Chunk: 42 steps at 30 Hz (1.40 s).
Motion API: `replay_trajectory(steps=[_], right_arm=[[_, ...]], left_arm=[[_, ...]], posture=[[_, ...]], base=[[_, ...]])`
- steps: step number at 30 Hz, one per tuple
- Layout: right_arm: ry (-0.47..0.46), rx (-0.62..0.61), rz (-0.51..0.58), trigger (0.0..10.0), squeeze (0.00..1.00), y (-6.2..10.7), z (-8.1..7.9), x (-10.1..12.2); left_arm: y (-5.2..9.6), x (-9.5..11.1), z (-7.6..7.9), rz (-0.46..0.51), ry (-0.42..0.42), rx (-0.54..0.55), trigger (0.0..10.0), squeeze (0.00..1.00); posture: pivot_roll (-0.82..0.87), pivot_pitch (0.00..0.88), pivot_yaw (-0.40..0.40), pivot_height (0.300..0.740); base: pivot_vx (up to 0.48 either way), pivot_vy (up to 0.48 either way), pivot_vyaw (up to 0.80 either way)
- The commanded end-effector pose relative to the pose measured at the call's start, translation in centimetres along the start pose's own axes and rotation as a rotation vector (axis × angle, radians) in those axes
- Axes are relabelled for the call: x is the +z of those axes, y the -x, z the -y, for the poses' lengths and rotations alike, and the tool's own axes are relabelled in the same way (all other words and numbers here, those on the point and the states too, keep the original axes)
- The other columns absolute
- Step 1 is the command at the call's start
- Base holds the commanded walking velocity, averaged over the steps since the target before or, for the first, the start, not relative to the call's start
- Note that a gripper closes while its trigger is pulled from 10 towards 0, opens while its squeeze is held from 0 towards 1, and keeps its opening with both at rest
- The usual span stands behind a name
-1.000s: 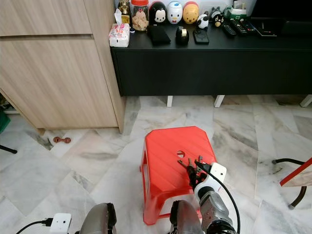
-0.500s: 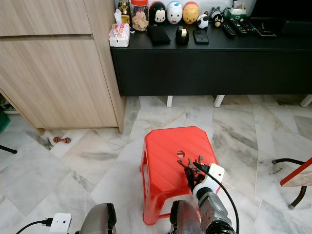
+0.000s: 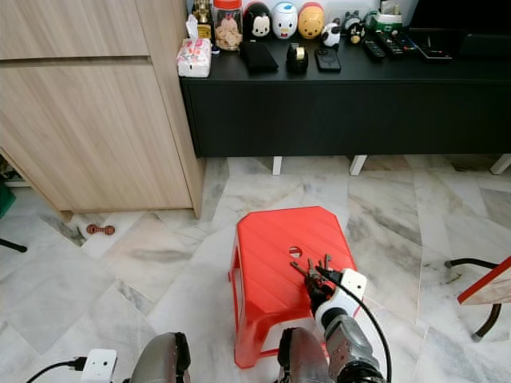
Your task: Hang keys on a hook
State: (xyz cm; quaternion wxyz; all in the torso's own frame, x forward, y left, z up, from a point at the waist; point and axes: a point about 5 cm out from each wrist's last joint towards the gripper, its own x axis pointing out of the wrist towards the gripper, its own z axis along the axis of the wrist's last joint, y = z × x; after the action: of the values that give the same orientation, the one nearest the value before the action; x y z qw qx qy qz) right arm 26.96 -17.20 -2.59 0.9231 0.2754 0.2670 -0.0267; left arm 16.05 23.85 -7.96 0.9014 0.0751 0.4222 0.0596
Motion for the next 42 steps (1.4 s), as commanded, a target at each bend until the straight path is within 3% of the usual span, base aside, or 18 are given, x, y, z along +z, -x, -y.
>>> replay_trajectory(steps=[1,15,31,32,33,34,35,36,37,42], right_arm=[[-0.006,-0.004,-0.022,0.0,0.00,0.2,0.2,-0.6],[-0.001,0.005,-0.010,0.0,0.00,0.0,0.0,-0.2],[0.038,0.068,0.078,0.0,0.00,-0.3,-1.2,0.9],[0.044,0.063,0.074,1.4,0.00,-0.3,-1.2,0.9],[0.048,0.056,0.072,4.5,0.00,-0.2,-1.1,0.8],[0.051,0.051,0.070,4.5,0.00,-0.2,-1.0,0.7],[0.037,0.052,0.068,10.0,0.18,-0.2,-1.0,0.6],[0.037,0.052,0.068,10.0,0.18,-0.2,-1.0,0.6],[0.024,0.059,0.061,10.0,1.00,-0.1,-0.9,0.5],[0.010,0.049,0.053,10.0,1.00,-0.2,-0.9,0.7]], left_arm=[[0.3,-1.1,0.0,-0.048,-0.024,-0.005,10.0,0.00],[0.2,-1.0,-0.1,-0.047,-0.025,-0.001,10.0,0.00],[0.2,-0.8,0.0,-0.044,-0.035,-0.005,10.0,0.00],[0.2,-0.8,0.0,-0.044,-0.036,-0.005,10.0,0.00],[0.2,-0.8,0.0,-0.044,-0.036,-0.005,10.0,0.00],[0.2,-0.8,0.0,-0.044,-0.036,-0.005,10.0,0.00],[0.2,-0.8,0.1,-0.043,-0.037,-0.005,10.0,0.00],[0.2,-0.8,0.1,-0.043,-0.037,-0.005,10.0,0.00],[0.2,-0.8,0.1,-0.043,-0.038,-0.006,10.0,0.00],[0.2,-0.8,0.2,-0.042,-0.038,-0.008,10.0,0.00]], posture=[[0.10,0.119,-0.048,0.596],[0.11,0.117,-0.047,0.596],[0.11,0.114,-0.048,0.596],[0.11,0.114,-0.048,0.596],[0.11,0.114,-0.048,0.596],[0.11,0.114,-0.048,0.596],[0.10,0.115,-0.049,0.596],[0.10,0.115,-0.049,0.596],[0.10,0.115,-0.049,0.596],[0.11,0.117,-0.051,0.596]], base=[[0.000,0.000,0.00],[0.000,0.000,0.00],[0.000,0.000,0.00],[0.000,0.000,0.00],[0.000,0.000,0.00],[0.000,0.000,0.00],[0.000,0.000,0.00],[0.000,0.000,0.00],[0.000,0.000,0.00],[0.000,0.000,0.00]])
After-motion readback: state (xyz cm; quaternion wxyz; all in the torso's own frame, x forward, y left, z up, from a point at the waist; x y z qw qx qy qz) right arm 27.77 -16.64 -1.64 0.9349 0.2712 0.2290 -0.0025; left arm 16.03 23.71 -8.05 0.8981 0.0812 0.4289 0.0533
